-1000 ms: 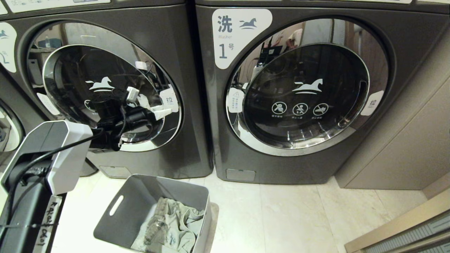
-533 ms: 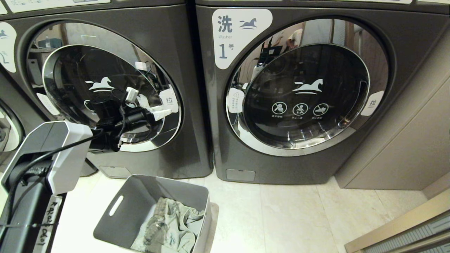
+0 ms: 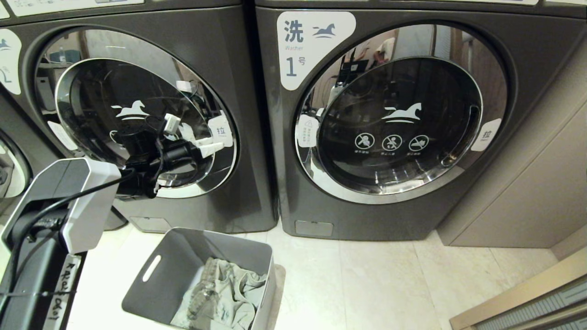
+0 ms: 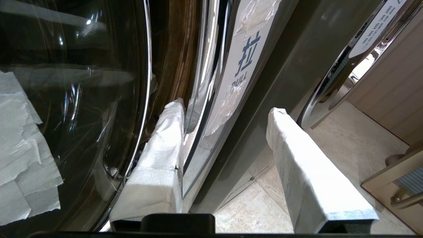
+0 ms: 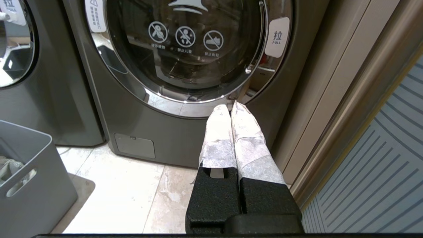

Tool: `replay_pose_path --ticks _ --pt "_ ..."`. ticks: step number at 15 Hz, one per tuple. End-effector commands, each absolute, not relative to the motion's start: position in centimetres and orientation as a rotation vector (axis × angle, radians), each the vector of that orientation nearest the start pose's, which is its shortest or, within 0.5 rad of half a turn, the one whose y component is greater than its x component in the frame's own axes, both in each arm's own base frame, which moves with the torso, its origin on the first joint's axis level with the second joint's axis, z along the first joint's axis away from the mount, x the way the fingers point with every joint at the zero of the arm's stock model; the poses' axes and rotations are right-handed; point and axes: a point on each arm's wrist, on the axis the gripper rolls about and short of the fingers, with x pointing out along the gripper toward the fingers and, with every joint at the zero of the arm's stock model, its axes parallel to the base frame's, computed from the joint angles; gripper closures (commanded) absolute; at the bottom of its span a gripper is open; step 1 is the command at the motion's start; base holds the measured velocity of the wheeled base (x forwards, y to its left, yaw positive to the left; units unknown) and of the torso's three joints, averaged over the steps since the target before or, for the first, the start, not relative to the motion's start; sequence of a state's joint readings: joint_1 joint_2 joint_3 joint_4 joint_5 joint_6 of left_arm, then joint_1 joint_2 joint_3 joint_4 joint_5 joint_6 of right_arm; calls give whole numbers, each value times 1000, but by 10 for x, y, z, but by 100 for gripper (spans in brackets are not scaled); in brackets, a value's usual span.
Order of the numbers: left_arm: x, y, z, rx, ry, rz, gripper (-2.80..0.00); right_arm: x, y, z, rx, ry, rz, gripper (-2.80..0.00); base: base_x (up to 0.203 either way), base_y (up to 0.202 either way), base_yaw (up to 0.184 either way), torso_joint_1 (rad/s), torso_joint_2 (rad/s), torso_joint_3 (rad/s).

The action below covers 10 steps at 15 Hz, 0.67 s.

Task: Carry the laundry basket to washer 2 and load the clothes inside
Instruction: Open the lid of the washing machine

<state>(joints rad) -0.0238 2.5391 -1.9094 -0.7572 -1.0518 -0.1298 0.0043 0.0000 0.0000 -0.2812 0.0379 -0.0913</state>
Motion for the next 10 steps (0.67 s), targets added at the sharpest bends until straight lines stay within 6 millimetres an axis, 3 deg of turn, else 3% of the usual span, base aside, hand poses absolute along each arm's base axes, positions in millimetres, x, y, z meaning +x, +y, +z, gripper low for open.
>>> replay_pose_path --ticks 1,10 --pt "519 -36 141 -37 -40 -1215 0 -23 1 93 -96 -244 32 0 0 0 0 0 0 0" --pt "514 -35 141 -15 -46 -1309 0 -23 1 93 -96 -244 32 0 0 0 0 0 0 0"
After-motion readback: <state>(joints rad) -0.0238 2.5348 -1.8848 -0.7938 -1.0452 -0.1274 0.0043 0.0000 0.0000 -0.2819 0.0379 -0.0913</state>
